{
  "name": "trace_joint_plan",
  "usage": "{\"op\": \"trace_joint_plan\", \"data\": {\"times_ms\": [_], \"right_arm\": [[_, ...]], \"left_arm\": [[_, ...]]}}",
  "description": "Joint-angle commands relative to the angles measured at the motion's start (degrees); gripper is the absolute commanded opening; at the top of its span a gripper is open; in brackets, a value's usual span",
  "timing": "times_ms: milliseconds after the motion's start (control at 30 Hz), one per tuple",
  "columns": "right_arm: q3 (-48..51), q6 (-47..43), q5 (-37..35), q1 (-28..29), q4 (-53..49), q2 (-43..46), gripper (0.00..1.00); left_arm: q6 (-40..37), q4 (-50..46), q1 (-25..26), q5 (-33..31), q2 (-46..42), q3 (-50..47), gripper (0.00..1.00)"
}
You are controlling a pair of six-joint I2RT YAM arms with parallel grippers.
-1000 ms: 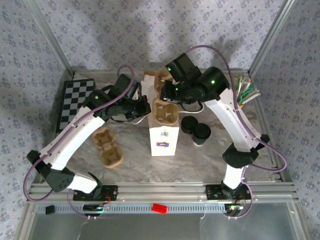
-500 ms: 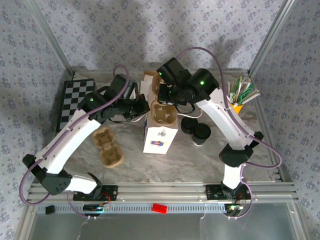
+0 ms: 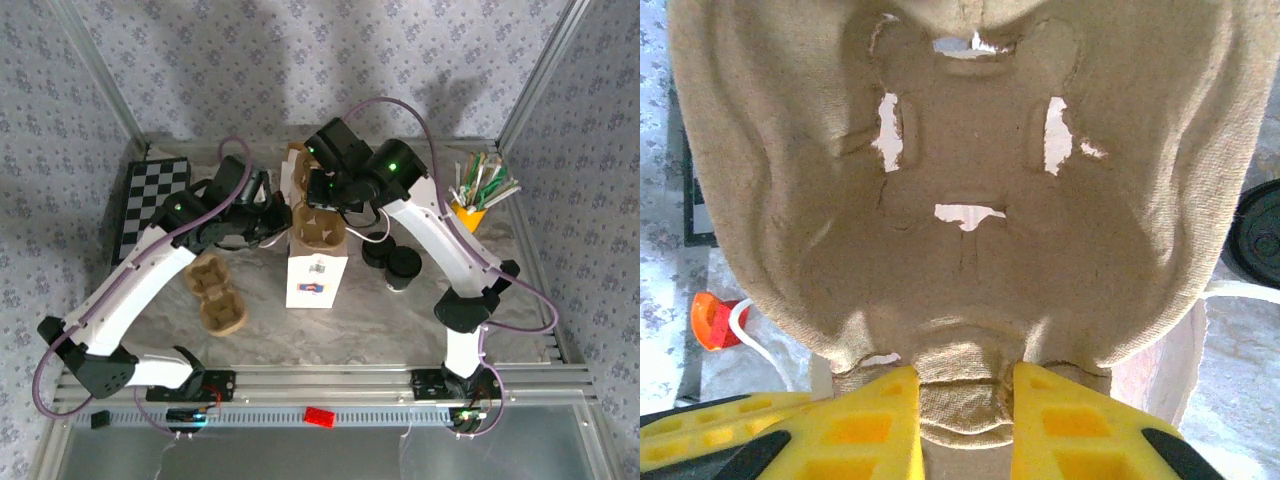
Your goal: Pack the takeout coffee
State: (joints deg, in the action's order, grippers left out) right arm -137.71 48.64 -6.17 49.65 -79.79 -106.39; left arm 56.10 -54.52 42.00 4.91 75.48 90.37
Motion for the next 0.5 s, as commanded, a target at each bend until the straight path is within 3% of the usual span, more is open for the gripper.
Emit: {"op": "trace_joint_plan", "data": {"times_ms": [0, 467], "right_arm": [[0.24, 2.53, 1.14, 0.32, 0.29, 2.3, 0.22], [5.58, 3.13, 0.84, 0.04, 1.3, 4.17, 0.22]], "left_arm": [[1.21, 1.93, -0.48, 0.17, -1.32, 0.2, 0.0], [3.8, 3.01, -2.41, -0.49, -4.17, -2.4, 0.0]]}}
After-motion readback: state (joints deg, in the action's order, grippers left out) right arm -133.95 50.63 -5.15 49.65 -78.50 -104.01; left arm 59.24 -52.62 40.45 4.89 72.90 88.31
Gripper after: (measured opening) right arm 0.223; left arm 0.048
